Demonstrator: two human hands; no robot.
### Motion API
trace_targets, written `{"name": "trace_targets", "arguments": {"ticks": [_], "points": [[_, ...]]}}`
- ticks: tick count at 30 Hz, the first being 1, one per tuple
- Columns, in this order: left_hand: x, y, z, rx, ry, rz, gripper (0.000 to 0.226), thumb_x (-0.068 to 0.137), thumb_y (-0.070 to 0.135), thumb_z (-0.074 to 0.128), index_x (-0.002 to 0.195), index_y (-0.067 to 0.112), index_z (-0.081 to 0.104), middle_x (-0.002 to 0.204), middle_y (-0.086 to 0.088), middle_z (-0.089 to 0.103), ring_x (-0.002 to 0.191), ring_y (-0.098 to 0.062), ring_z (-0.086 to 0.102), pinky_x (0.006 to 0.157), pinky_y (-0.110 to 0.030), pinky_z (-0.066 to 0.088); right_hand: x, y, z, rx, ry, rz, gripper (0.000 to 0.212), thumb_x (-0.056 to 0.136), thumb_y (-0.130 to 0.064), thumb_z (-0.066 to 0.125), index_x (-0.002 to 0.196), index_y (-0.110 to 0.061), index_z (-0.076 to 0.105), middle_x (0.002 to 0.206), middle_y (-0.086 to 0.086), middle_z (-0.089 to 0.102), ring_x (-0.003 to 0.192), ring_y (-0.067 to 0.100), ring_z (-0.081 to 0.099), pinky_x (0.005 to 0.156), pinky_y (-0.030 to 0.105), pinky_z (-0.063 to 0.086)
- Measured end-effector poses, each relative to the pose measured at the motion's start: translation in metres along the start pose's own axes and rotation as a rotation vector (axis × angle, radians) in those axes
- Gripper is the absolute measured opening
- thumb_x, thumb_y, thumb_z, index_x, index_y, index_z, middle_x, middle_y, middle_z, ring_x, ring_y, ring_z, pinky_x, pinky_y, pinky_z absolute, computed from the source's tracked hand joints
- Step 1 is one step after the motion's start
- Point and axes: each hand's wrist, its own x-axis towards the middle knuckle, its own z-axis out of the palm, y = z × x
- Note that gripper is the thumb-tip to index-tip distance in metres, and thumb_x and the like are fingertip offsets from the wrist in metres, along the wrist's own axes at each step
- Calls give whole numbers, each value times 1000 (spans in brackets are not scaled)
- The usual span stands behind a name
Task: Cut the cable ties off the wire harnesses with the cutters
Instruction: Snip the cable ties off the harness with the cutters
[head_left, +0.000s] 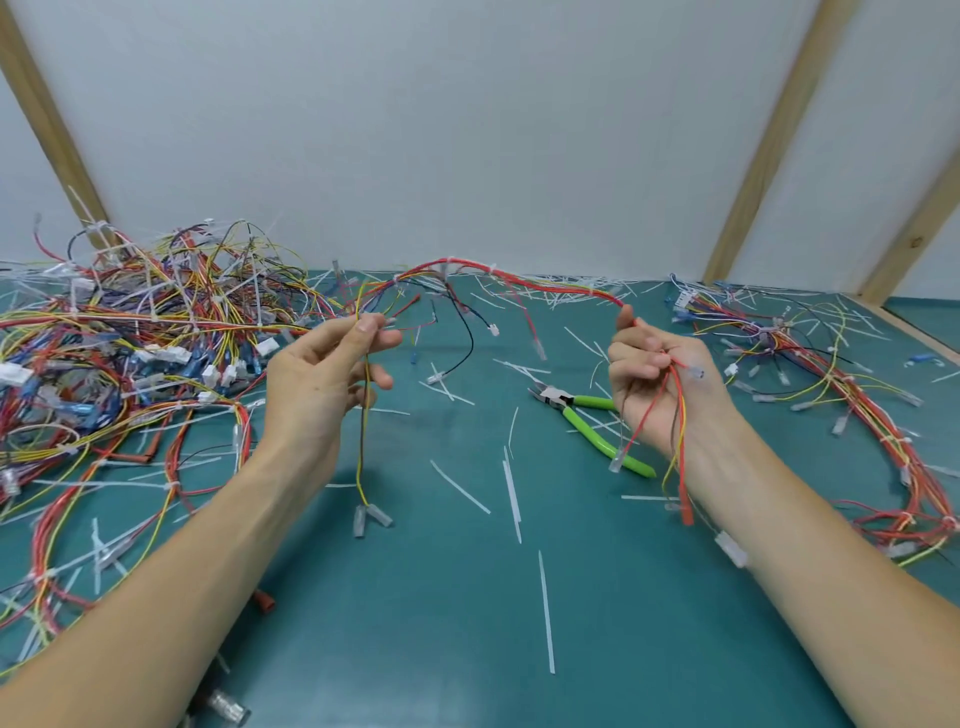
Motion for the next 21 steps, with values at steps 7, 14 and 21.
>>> {"name": "trace_targets", "arguments": {"ticks": [7,14,21], "points": [[-1,4,1,-55,-242,-85,21,101,19,52,112,16,69,104,-4,78,81,-12,75,57,-19,55,4,-6,-6,-115,204,-268,31,110,-17,35,90,-13,58,47,-10,38,33,2,32,34,13,28],[-4,-5,2,-25,-430,-105,32,82,20,70,114,17,69,113,-10,75,104,-23,73,72,-27,59,2,14,1,-561,116,-421,22,109,-17,43,99,-13,62,54,-7,38,39,5,29,37,18,26],[-6,-9,5,53,-361,-176,43,85,21,70,125,8,60,109,-11,76,98,-24,75,66,-26,59,-17,44,12,-1066,-206,-515,20,103,-18,56,92,-17,73,53,0,42,36,11,29,36,18,27]]}}
